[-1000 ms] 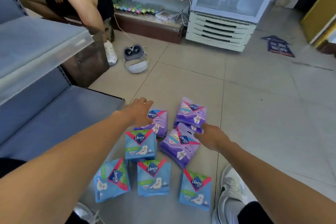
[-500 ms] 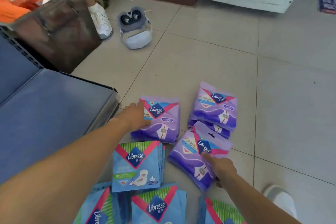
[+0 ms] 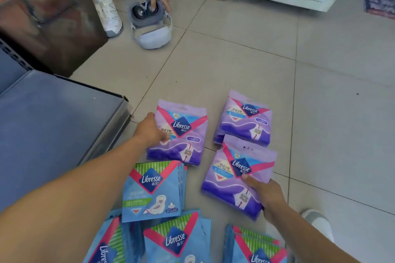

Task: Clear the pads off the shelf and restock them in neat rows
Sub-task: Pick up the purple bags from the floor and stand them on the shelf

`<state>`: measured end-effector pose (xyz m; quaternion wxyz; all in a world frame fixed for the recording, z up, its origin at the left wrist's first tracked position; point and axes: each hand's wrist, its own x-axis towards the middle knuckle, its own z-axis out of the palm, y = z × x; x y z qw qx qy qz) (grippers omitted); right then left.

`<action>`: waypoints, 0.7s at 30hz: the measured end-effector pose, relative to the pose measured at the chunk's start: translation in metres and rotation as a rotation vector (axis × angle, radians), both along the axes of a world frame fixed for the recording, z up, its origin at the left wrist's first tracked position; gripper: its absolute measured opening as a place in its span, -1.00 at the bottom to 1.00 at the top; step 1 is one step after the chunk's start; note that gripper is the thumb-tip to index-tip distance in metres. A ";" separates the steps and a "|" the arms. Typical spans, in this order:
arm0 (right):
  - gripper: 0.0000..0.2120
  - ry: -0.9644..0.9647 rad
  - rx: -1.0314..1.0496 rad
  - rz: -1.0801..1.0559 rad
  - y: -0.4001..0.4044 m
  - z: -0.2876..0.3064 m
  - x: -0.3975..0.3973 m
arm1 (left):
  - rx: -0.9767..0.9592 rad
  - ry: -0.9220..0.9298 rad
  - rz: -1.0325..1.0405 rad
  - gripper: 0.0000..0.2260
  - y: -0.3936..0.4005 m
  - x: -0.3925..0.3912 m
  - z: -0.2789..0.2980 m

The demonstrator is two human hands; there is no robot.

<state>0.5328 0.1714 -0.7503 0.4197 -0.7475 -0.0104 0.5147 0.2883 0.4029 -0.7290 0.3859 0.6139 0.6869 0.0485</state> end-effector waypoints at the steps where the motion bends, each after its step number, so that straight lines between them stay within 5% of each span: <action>1: -0.68 0.006 0.037 -0.007 -0.002 0.008 0.003 | 0.023 -0.013 -0.010 -0.54 -0.002 0.001 0.005; 10: -0.69 -0.017 0.359 0.036 -0.001 0.123 0.015 | 0.262 -0.194 0.002 -0.61 -0.017 -0.006 0.117; 21: -0.71 0.004 0.737 0.315 -0.010 0.332 -0.062 | 0.599 -0.300 0.058 -0.54 -0.101 -0.091 0.345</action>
